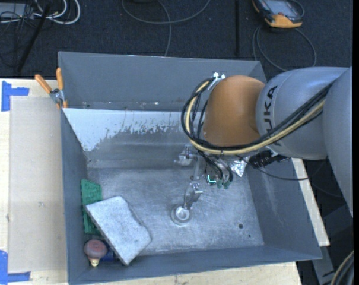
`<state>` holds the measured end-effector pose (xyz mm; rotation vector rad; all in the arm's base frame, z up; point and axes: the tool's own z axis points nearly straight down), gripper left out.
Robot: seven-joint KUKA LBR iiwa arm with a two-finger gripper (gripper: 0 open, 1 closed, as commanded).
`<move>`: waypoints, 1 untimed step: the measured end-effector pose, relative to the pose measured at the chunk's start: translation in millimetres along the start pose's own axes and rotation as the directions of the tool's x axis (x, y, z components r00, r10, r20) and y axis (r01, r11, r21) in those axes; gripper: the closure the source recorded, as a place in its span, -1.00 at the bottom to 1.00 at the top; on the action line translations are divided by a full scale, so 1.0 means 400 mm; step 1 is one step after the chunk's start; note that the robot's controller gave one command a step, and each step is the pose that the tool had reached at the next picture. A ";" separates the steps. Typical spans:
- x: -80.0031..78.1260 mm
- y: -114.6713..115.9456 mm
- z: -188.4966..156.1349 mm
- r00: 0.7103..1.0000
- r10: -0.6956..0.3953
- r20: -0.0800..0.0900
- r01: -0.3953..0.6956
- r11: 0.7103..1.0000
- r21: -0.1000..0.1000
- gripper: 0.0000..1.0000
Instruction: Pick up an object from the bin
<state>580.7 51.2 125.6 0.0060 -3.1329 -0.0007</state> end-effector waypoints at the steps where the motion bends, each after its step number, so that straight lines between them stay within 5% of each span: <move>1: 0.154 -0.056 0.133 0.995 0.099 0.009 -0.099 0.995 -0.001 -1.00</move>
Offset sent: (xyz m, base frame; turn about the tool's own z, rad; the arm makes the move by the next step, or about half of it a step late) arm -0.0607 -0.0226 -0.0512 0.0981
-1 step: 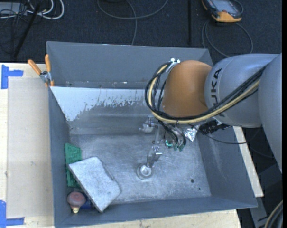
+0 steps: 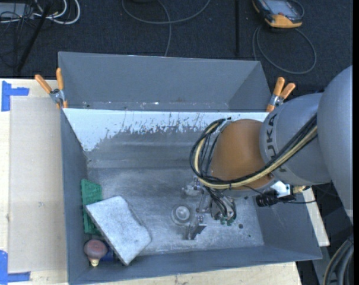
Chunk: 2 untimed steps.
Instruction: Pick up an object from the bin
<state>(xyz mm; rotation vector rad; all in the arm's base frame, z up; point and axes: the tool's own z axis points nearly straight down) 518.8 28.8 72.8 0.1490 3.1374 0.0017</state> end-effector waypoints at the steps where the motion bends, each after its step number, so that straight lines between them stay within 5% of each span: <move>1: -0.011 0.056 0.001 1.000 -0.024 0.005 0.024 1.000 0.002 -1.00; 2: -0.008 0.057 -0.001 1.000 -0.021 -0.002 0.021 1.000 0.001 1.00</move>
Offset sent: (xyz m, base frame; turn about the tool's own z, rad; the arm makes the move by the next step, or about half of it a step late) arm 0.0042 0.0224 -0.0028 -0.0218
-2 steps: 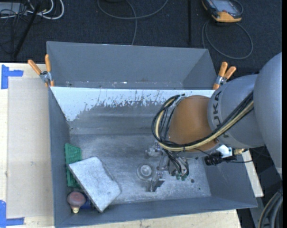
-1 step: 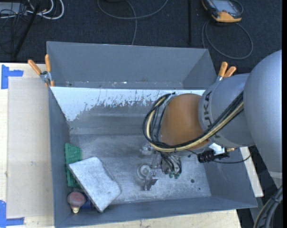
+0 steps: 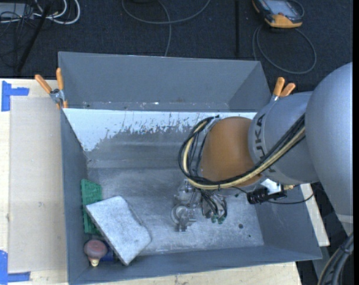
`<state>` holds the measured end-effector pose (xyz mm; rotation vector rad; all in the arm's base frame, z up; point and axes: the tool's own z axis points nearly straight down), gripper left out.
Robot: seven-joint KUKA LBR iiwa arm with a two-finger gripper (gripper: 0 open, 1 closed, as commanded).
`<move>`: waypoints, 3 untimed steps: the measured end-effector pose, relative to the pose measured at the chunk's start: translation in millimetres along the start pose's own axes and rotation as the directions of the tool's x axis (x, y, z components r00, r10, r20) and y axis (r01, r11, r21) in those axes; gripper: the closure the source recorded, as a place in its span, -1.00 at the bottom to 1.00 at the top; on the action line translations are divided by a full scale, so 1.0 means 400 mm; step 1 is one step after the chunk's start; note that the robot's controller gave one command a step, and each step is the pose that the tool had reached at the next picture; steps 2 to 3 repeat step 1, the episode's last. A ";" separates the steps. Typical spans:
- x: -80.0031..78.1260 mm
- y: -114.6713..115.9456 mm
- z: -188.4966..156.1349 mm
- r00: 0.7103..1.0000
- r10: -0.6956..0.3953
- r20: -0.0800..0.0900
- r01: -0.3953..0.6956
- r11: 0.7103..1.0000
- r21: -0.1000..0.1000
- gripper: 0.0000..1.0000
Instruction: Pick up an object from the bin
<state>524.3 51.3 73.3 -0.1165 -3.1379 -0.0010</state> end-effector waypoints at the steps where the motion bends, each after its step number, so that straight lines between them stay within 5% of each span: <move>1: 0.024 -0.065 -0.326 1.000 -0.018 0.008 0.018 1.000 0.001 1.00; 3: 0.024 -0.065 -0.326 1.000 -0.018 0.008 0.018 1.000 0.001 1.00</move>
Offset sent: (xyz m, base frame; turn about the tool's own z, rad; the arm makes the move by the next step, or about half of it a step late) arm -0.0129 -0.0248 0.1269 -0.0196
